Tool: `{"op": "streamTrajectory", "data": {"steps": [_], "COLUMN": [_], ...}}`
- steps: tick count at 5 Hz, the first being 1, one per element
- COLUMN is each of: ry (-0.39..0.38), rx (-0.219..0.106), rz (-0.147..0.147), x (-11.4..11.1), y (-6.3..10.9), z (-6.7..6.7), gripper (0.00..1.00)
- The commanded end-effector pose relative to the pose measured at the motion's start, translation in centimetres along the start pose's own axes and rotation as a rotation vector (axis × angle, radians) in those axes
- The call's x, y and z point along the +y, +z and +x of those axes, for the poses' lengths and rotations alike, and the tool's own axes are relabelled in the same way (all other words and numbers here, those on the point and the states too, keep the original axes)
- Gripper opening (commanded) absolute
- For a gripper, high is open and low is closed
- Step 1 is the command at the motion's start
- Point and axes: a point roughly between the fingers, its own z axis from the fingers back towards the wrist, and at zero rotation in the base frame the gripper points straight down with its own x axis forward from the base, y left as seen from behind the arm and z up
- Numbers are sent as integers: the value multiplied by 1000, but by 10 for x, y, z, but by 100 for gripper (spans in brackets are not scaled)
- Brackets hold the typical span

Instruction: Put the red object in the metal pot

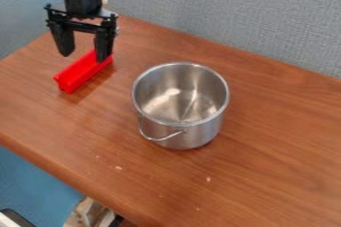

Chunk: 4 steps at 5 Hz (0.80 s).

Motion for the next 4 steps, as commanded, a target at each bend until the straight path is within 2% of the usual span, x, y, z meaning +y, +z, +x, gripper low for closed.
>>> {"op": "streamTrajectory", "data": {"steps": [1, 4], "ry": [-16, -69], "rx": [-64, -63], "rz": [23, 15], "x": [13, 25], "y": [10, -14], "z": [12, 25], "gripper": [100, 100]}}
